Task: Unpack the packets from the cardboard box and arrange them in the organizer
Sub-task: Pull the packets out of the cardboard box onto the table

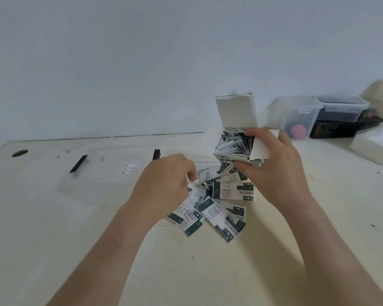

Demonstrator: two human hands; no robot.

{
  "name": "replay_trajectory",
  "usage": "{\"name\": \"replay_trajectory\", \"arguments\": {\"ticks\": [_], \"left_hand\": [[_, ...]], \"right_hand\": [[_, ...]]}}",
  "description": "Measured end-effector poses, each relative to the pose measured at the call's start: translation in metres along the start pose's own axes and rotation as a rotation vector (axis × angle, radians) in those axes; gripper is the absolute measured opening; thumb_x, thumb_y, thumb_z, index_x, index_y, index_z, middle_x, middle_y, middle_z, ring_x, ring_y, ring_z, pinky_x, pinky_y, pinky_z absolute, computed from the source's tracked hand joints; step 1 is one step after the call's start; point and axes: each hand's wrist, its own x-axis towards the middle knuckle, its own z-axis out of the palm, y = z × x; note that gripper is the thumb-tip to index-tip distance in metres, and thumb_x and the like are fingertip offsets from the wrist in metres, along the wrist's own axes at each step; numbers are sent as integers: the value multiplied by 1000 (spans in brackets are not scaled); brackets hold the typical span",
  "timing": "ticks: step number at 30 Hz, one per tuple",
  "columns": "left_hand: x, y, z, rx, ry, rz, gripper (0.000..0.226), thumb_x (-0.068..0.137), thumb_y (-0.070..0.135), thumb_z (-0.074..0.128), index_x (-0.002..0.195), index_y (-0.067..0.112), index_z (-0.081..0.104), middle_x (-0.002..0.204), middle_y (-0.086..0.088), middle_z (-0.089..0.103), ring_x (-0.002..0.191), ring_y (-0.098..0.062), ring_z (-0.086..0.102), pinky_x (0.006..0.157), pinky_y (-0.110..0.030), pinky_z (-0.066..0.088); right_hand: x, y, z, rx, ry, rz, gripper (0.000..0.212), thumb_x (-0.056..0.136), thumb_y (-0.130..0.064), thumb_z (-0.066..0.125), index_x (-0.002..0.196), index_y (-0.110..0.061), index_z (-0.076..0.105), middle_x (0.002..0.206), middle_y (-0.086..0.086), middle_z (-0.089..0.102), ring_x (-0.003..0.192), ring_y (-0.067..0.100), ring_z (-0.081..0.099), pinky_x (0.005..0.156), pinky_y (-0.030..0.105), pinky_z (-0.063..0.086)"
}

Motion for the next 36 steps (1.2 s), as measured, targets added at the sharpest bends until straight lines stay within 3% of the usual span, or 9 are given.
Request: {"name": "replay_trajectory", "arguments": {"ticks": [2, 4, 6, 10, 16, 22, 25, 30, 36], "left_hand": [[2, 3, -1, -221, 236, -16, 27, 84, -1, 51, 82, 20, 67, 86, 12, 64, 77, -5, 59, 72, -24, 50], [5, 12, -2, -391, 333, -17, 24, 88, 1, 54, 89, 19, 70, 90, 13, 66, 84, -3, 61, 70, -13, 49], [12, 21, -2, -424, 315, 1, 19, 89, 8, 60, 97, 21, 71, 93, 13, 67, 85, -2, 61, 68, -11, 49], [25, 28, -1, -296, 199, -57, 11, 84, 29, 69, 94, 26, 73, 78, 16, 65, 72, 0, 59, 70, -22, 51], [34, 29, -5, -59, 117, -40, 14, 87, 30, 65, 97, 27, 74, 87, 6, 70, 83, -15, 61, 76, -32, 48], [29, 21, 0, -203, 369, 8, 2, 88, 18, 65, 87, 19, 67, 75, 4, 69, 70, -19, 64, 67, -40, 53], [27, 15, -1, -453, 443, -85, 16, 91, 12, 60, 85, 27, 59, 77, 7, 70, 72, -16, 69, 65, -42, 58], [21, 9, -14, -726, 625, -161, 32, 92, 0, 55, 84, 31, 54, 76, 14, 65, 77, -7, 70, 64, -24, 58], [-4, 0, -11, -519, 605, -48, 25, 91, 4, 57, 93, 29, 59, 80, 12, 69, 77, -7, 68, 72, -24, 56]], "right_hand": [[-1, -3, 1, 5, 9, -56, 61, 68, -25, 86, 122, -28, 59, 112, -11, 45, 102, 15, 53, 83, 25, 41], [-3, -7, 3, 12, 1, -99, 62, 67, -24, 86, 122, -27, 60, 114, -7, 49, 104, 18, 55, 85, 26, 43], [-4, -10, 6, 23, -18, -133, 62, 66, -23, 87, 122, -26, 60, 116, -4, 52, 104, 19, 56, 87, 28, 45], [-5, -11, 9, 54, -27, -193, 63, 64, -20, 88, 121, -25, 61, 118, -10, 49, 104, 10, 54, 86, 15, 39], [-6, -11, 11, 53, -13, -217, 65, 61, -20, 90, 119, -23, 62, 121, -7, 50, 103, 11, 56, 87, 24, 47], [-3, -7, 12, 122, -24, -112, 63, 60, -33, 90, 115, -26, 61, 115, -10, 48, 98, -1, 47, 85, -2, 30], [-3, -6, 13, 179, -26, -43, 60, 60, -36, 90, 112, -31, 60, 112, -8, 52, 95, -1, 48, 84, 4, 37], [-4, -8, 13, 242, -66, 45, 52, 64, -39, 86, 106, -42, 56, 108, -7, 53, 99, 4, 53, 78, 30, 54], [-3, -1, 15, 120, 2, 63, 52, 68, -31, 85, 112, -31, 59, 110, -3, 51, 94, 3, 46, 74, 6, 35]]}}
